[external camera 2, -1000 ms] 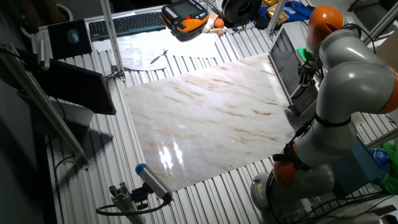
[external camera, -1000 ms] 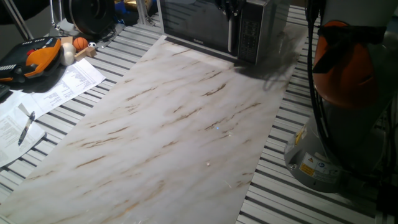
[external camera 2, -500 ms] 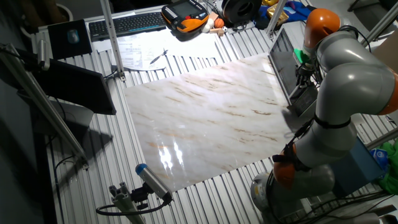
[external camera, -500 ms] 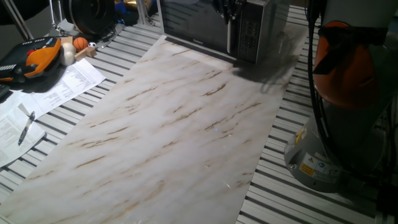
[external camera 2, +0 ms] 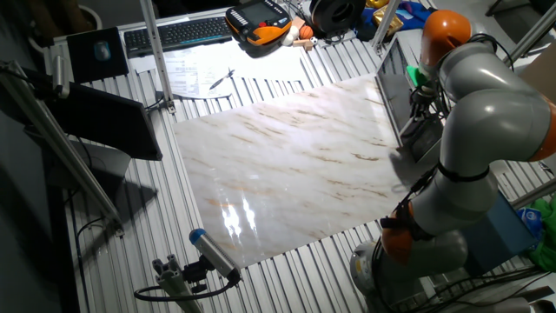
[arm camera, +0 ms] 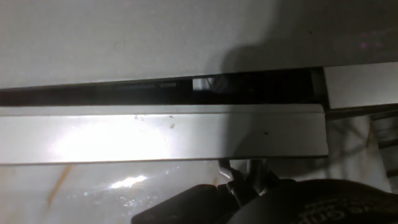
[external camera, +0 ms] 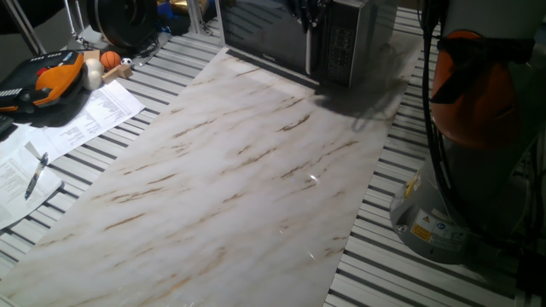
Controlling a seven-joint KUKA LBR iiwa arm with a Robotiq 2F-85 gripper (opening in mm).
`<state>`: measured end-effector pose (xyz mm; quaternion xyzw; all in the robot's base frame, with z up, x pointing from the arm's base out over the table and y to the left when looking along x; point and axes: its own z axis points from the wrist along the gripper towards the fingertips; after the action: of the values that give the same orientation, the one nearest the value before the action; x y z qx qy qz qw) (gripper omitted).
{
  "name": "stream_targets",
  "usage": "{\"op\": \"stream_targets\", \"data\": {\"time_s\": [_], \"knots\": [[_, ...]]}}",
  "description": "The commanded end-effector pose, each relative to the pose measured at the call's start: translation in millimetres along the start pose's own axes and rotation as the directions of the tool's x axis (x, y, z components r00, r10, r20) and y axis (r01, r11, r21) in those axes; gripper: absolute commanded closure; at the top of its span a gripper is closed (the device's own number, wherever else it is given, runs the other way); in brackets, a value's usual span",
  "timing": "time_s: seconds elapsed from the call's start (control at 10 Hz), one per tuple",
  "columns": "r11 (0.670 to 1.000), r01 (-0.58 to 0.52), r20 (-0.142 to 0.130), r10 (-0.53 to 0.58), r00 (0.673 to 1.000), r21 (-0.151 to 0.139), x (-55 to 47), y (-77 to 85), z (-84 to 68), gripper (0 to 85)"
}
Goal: Open the microwave door
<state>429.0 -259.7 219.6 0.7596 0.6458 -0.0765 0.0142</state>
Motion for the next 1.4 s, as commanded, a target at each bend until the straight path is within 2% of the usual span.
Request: {"op": "stream_targets", "data": {"time_s": [0.0, 0.1, 0.4, 0.5, 0.7, 0.9, 1.1, 1.3], "knots": [[1.000, -0.016, 0.002, 0.016, 1.000, -0.010, 4.1, 2.0, 0.3, 85.0], [0.999, -0.037, 0.015, 0.038, 0.999, -0.018, 10.4, 4.8, -1.0, 68.0], [0.996, -0.081, 0.002, 0.081, 0.997, -0.036, 26.4, 13.9, -5.5, 68.0], [0.995, -0.087, 0.001, 0.087, 0.996, -0.040, 30.1, 15.8, -6.5, 51.0], [0.992, -0.116, -0.009, 0.115, 0.993, -0.043, 40.0, 18.0, -10.5, 51.0], [0.988, -0.142, -0.005, 0.142, 0.990, -0.054, 49.6, 20.1, -14.2, 51.0], [0.981, -0.174, -0.004, 0.174, 0.985, -0.083, 63.2, 23.6, -18.2, 51.0], [0.985, -0.149, -0.029, 0.147, 0.989, -0.082, 67.1, 23.0, -27.6, 51.0]]}}
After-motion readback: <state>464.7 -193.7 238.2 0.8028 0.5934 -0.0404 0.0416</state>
